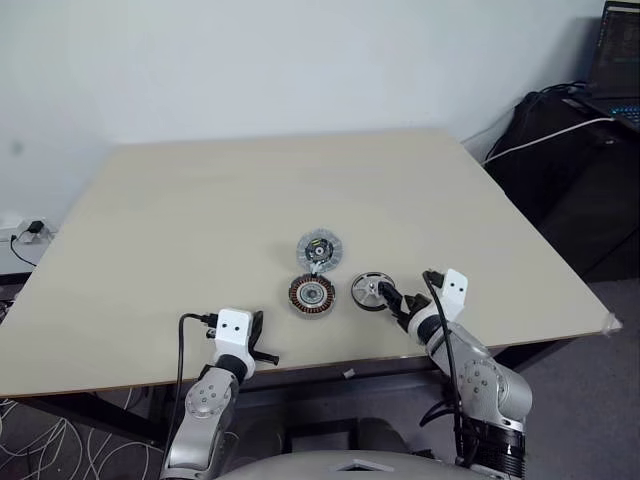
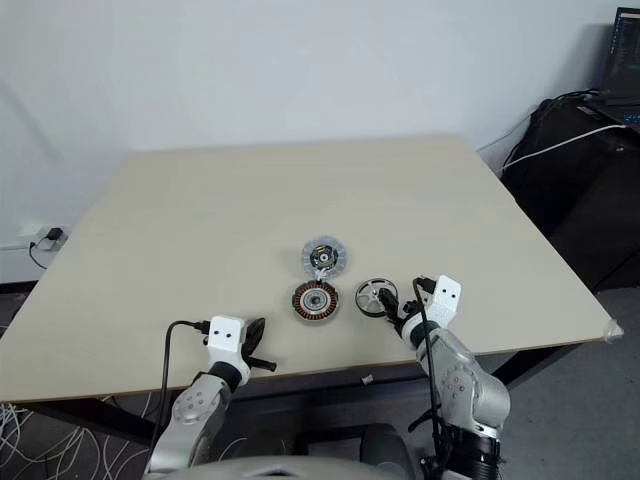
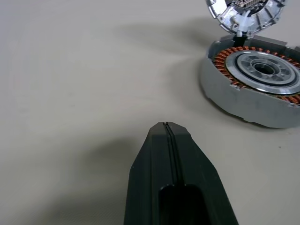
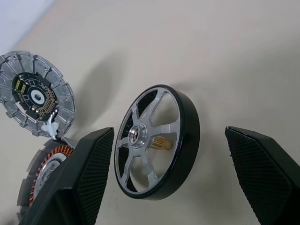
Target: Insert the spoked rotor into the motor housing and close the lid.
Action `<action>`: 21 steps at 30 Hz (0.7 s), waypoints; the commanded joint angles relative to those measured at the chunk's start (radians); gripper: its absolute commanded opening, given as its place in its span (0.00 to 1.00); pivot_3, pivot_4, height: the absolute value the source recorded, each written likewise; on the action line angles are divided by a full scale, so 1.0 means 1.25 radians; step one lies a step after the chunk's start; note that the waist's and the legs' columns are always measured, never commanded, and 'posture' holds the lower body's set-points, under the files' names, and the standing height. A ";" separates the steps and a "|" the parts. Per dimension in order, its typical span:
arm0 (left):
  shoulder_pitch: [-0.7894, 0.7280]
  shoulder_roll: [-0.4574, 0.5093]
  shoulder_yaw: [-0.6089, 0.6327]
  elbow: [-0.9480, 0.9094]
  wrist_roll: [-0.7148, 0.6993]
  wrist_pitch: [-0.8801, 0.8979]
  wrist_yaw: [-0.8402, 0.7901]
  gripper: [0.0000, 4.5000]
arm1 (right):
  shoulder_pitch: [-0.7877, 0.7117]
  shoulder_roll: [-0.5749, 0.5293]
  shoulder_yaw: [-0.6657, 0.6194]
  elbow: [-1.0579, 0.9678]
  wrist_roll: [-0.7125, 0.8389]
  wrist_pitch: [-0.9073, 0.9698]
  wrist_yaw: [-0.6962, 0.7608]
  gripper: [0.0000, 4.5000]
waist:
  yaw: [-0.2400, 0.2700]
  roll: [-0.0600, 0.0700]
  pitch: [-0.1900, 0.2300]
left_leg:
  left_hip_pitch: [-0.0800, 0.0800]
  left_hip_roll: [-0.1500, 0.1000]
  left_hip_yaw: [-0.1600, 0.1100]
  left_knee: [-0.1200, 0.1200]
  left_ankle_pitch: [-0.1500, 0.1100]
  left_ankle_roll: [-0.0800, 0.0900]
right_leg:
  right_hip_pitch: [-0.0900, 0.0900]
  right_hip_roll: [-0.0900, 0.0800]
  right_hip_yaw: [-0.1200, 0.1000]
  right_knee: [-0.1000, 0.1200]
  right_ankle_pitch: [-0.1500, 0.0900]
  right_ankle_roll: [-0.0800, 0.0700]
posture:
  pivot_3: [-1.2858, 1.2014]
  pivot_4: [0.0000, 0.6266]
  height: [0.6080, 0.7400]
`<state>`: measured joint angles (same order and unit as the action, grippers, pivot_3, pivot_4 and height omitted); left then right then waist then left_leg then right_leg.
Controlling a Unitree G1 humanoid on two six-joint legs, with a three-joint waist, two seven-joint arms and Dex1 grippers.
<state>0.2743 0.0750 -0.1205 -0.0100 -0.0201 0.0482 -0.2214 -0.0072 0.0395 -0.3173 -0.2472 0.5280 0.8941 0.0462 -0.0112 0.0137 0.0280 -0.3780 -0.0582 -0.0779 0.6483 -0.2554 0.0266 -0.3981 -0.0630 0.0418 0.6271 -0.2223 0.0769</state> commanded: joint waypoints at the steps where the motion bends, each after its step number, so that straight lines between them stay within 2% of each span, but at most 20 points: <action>1: -0.004 0.015 -0.010 -0.042 -0.012 -0.012 -0.030 0.00 | -0.019 -0.002 -0.008 -0.012 0.026 0.006 -0.007 0.91 | 0.000 0.000 0.000 | 0.000 0.000 0.000 0.000 0.000 0.000 | 0.000 0.000 0.000 0.000 0.000 0.000 | 0.52 0.00 1.00; 10: -0.001 0.082 -0.046 -0.082 -0.038 0.076 -0.133 0.00 | -0.022 0.000 -0.016 -0.015 0.058 0.028 -0.013 0.91 | -0.003 0.003 0.001 | 0.000 0.000 0.000 0.000 0.000 0.000 | 0.000 0.000 0.000 0.000 0.000 0.000 | 0.52 0.00 1.00; 21: -0.002 0.079 -0.046 -0.095 -0.038 0.097 -0.139 0.00 | -0.043 0.012 -0.022 0.006 0.107 0.087 -0.050 0.91 | -0.002 0.003 0.002 | 0.000 0.000 0.000 0.000 0.000 0.000 | 0.000 0.000 0.000 0.000 0.000 0.000 | 0.52 0.00 1.00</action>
<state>0.2846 0.1708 -0.1726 -0.0804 -0.0598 0.1711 -0.3938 -0.0320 0.0498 -0.3419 -0.2311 0.6398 0.9965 -0.0104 -0.0141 0.0176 0.0302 -0.3780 -0.0579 -0.0777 0.6483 -0.2552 0.0270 -0.3983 -0.0625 0.0421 0.6272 -0.2224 0.0768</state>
